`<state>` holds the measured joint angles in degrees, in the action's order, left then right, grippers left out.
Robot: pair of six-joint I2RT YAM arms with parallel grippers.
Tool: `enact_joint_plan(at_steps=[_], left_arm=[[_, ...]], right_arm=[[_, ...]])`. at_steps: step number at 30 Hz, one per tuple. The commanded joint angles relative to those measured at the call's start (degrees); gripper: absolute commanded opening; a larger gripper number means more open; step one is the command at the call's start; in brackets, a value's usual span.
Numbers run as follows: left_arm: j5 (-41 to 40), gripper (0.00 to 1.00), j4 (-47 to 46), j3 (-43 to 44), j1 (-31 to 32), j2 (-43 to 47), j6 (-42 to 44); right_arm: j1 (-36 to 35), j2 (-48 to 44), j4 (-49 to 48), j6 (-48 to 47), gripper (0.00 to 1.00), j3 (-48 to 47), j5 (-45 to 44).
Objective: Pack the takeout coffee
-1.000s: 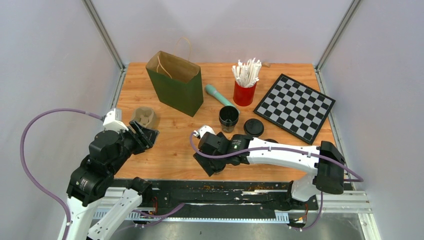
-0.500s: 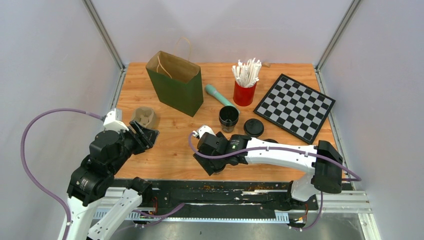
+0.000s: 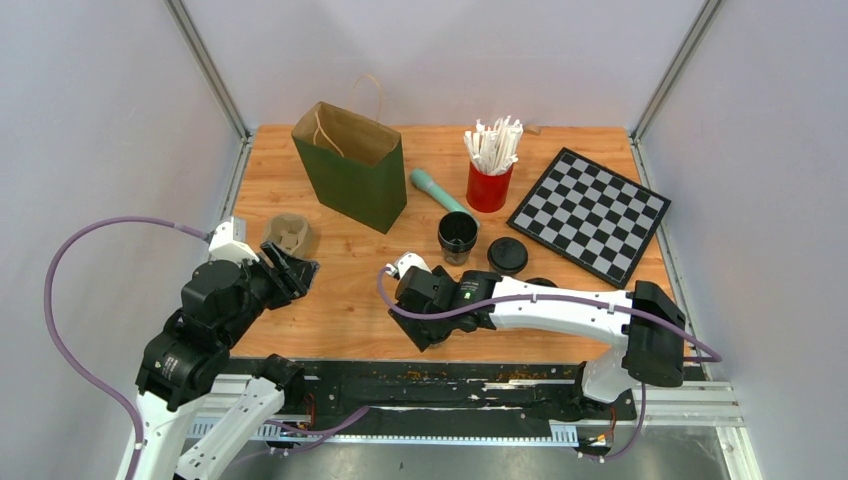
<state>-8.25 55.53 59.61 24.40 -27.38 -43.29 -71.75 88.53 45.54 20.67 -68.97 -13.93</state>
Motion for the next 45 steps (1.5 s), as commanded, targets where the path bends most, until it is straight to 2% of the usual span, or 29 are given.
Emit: enact_joint_plan(at_steps=[1, 11, 25, 32, 37, 39, 45], left_arm=[[-0.4, 0.63, -1.3, -0.2, 0.0, -0.2, 1.0], [-0.9, 0.63, -0.7, -0.5, 0.0, -0.8, 1.5], [-0.4, 0.63, -1.6, -1.5, 0.0, -2.7, 1.3], [-0.1, 0.63, -2.2, -2.2, 0.0, -3.1, 1.2], [0.1, 0.63, -2.3, -1.8, 0.0, -3.5, 1.1], [0.1, 0.63, -2.3, -1.7, 0.0, -3.4, 1.0], [0.1, 0.63, -2.0, -2.1, 0.0, -2.9, 0.8]], right_arm=[[0.3, -0.7, -1.4, -0.6, 0.86, 0.5, -0.1], [2.6, -4.0, 1.3, -0.1, 0.83, 2.4, -2.6], [17.2, -15.9, 2.9, -3.9, 0.83, 10.9, 0.1], [17.4, -18.4, 2.9, -4.7, 0.83, 8.2, 3.0], [16.9, -20.3, -3.6, -4.5, 0.94, 8.5, 7.4], [15.9, -19.3, -5.0, -4.8, 0.97, 7.6, 7.0], [13.4, -12.8, -5.5, -6.5, 0.98, 3.2, 6.2]])
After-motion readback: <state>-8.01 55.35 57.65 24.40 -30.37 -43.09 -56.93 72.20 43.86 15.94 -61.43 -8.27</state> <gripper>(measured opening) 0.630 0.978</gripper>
